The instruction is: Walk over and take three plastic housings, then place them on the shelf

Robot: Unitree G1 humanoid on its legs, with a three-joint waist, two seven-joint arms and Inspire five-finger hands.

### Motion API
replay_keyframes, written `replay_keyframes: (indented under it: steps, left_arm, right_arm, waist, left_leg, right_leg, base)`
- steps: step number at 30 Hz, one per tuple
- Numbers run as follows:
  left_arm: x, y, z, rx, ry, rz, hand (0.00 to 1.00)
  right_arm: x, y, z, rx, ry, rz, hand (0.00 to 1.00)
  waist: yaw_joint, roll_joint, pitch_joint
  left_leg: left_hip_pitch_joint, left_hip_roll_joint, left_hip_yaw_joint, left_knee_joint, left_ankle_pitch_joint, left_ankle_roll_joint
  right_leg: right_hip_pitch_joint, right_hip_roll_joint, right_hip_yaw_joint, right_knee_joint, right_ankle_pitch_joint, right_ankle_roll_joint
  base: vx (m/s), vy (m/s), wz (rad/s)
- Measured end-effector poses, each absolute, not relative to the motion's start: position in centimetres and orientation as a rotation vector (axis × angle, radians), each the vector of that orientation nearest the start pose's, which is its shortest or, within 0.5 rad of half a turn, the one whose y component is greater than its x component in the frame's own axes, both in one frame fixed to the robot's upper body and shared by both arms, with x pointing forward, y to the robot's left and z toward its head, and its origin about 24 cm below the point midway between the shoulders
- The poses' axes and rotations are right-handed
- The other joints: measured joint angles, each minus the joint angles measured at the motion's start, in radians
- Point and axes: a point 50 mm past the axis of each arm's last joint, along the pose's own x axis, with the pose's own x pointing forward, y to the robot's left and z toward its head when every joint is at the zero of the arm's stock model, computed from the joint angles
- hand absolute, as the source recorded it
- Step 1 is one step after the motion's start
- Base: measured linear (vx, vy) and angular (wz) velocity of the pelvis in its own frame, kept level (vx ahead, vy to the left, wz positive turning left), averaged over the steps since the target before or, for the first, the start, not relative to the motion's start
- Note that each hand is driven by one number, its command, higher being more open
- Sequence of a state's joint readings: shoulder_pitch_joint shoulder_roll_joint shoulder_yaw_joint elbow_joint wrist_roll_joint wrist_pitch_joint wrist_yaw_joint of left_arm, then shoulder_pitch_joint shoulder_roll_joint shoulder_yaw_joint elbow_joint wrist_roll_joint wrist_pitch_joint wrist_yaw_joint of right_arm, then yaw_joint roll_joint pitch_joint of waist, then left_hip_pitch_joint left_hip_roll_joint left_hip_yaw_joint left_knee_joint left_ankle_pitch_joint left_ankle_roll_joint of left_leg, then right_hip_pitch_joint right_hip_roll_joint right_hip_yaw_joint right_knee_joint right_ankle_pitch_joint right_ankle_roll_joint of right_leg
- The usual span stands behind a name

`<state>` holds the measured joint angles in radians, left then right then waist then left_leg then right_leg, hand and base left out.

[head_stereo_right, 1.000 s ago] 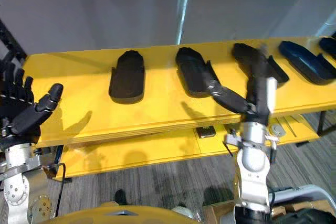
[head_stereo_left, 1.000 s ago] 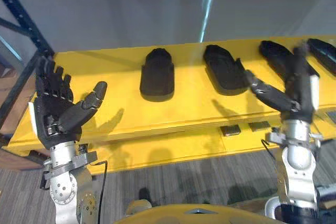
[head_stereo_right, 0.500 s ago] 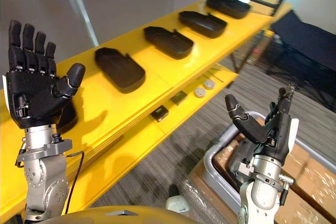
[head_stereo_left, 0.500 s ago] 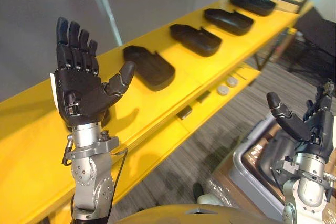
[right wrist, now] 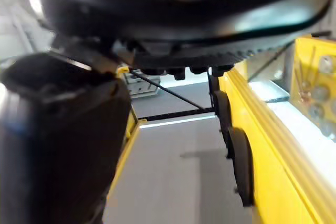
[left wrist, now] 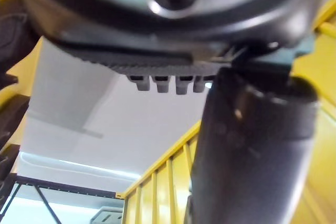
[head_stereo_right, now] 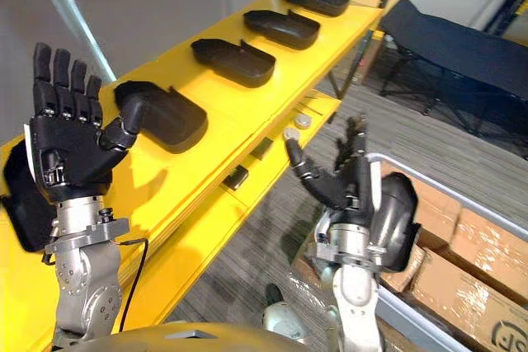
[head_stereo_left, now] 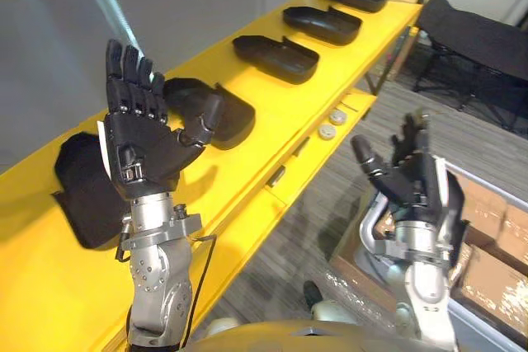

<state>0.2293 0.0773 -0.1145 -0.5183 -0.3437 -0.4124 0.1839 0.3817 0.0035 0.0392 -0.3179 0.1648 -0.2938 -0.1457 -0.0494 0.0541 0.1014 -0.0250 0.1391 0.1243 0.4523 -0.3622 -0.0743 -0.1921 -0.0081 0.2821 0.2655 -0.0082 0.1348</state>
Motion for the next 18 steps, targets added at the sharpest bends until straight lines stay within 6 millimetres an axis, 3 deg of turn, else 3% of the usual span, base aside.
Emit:
replay_keyframes:
  steps: [2, 4, 5, 6, 7, 8, 10, 12, 14, 16, 17, 18]
  left_arm:
    - [18.8, 15.9, 14.6, -0.385, -0.674, 0.078, 1.00]
    - [19.1, 15.9, 15.1, -0.388, -0.699, 0.081, 1.00]
    - [19.2, 16.0, 15.2, -0.392, -0.698, 0.107, 1.00]
    - [19.2, 16.0, 15.3, -0.382, -0.701, 0.123, 1.00]
    - [19.2, 16.2, 15.3, -0.338, -0.708, 0.155, 1.00]
    - [19.2, 16.4, 15.3, -0.325, -0.704, 0.165, 1.00]
    - [19.1, 16.6, 15.1, -0.323, -0.694, 0.178, 1.00]
    - [18.9, 17.3, 14.6, -0.319, -0.673, 0.194, 1.00]
    - [18.4, 18.3, 13.9, -0.339, -0.643, 0.210, 1.00]
    - [17.8, 19.5, 13.0, -0.389, -0.606, 0.262, 1.00]
    - [17.5, 20.2, 12.7, -0.414, -0.593, 0.293, 1.00]
    - [17.5, 20.6, 11.7, -0.454, -0.559, 0.334, 1.00]
  right_arm:
    - [16.8, -17.1, 5.3, 0.204, -0.190, -0.293, 1.00]
    - [16.4, -17.4, 5.0, 0.198, -0.180, -0.297, 1.00]
    - [16.6, -17.4, 5.0, 0.195, -0.187, -0.281, 1.00]
    - [16.8, -17.5, 5.2, 0.207, -0.204, -0.277, 1.00]
    - [17.4, -17.1, 5.8, 0.237, -0.246, -0.254, 1.00]
    - [18.1, -16.5, 6.4, 0.246, -0.282, -0.219, 1.00]
    - [19.3, -15.0, 6.8, 0.256, -0.303, -0.145, 1.00]
    - [20.6, -13.4, 6.1, 0.261, -0.269, -0.088, 1.00]
    - [21.4, -12.3, 4.7, 0.226, -0.208, -0.055, 1.00]
    - [21.7, -12.0, 3.2, 0.179, -0.131, -0.055, 1.00]
    - [21.7, -11.9, 2.7, 0.142, -0.101, -0.053, 1.00]
    - [21.6, -12.4, 2.0, 0.097, -0.061, -0.049, 1.00]
  waist:
    - [0.002, -0.007, 0.025]
    - [0.019, -0.019, 0.047]
    - [0.027, -0.004, 0.057]
    - [0.029, 0.004, 0.062]
    - [0.036, -0.009, 0.057]
    - [0.046, -0.003, 0.061]
    - [0.055, -0.005, 0.058]
    - [0.071, -0.025, 0.047]
    - [0.091, -0.040, 0.037]
    - [0.114, -0.053, 0.031]
    - [0.121, -0.066, 0.028]
    - [0.130, -0.053, 0.028]
  left_leg:
    - [0.010, -0.006, 0.021, 0.053, -0.026, 0.018]
    - [0.026, -0.001, 0.094, 0.099, -0.059, 0.037]
    - [0.033, 0.020, 0.154, 0.097, -0.055, 0.055]
    - [0.034, 0.023, 0.181, 0.085, -0.046, 0.061]
    - [0.034, 0.027, 0.231, 0.062, -0.025, 0.068]
    - [0.030, 0.041, 0.265, 0.049, -0.006, 0.071]
    - [0.012, 0.073, 0.281, 0.046, 0.020, 0.063]
    - [-0.009, 0.102, 0.290, 0.015, 0.063, 0.037]
    - [-0.037, 0.129, 0.293, -0.025, 0.117, 0.005]
    - [-0.075, 0.168, 0.297, -0.019, 0.158, -0.033]
    - [-0.087, 0.183, 0.300, -0.007, 0.170, -0.054]
    - [-0.091, 0.216, 0.299, -0.011, 0.196, -0.079]
  right_leg:
    - [-0.028, 0.001, -0.011, 0.094, -0.002, -0.001]
    - [-0.026, -0.020, -0.080, 0.061, 0.010, 0.000]
    - [0.016, -0.046, -0.125, -0.042, 0.051, -0.022]
    - [0.003, -0.072, -0.184, -0.030, 0.045, -0.024]
    - [-0.034, -0.130, -0.290, 0.069, 0.019, -0.061]
    - [-0.039, -0.176, -0.337, 0.173, 0.000, -0.088]
    - [-0.021, -0.238, -0.370, 0.338, -0.038, -0.129]
    - [0.018, -0.302, -0.392, 0.437, -0.061, -0.143]
    - [0.066, -0.342, -0.394, 0.425, -0.059, -0.140]
    - [0.137, -0.363, -0.406, 0.258, -0.032, -0.101]
    - [0.166, -0.364, -0.428, 0.147, 0.007, -0.027]
    - [0.207, -0.329, -0.476, 0.057, -0.060, 0.075]
  base:
    - [-0.17, 0.101, -0.27]
    - [-0.25, 0.084, -1.03]
    - [-0.34, 0.105, -1.31]
    - [-0.36, 0.127, -1.30]
    - [-0.22, 0.091, -1.13]
    - [-0.20, 0.042, -1.01]
    - [-0.10, -0.046, -0.51]
    - [-0.09, -0.183, -0.35]
    - [-0.13, -0.382, -0.31]
    - [-0.10, -0.413, -0.34]
    - [-0.10, -0.458, -0.54]
    - [-0.11, -0.560, -0.88]
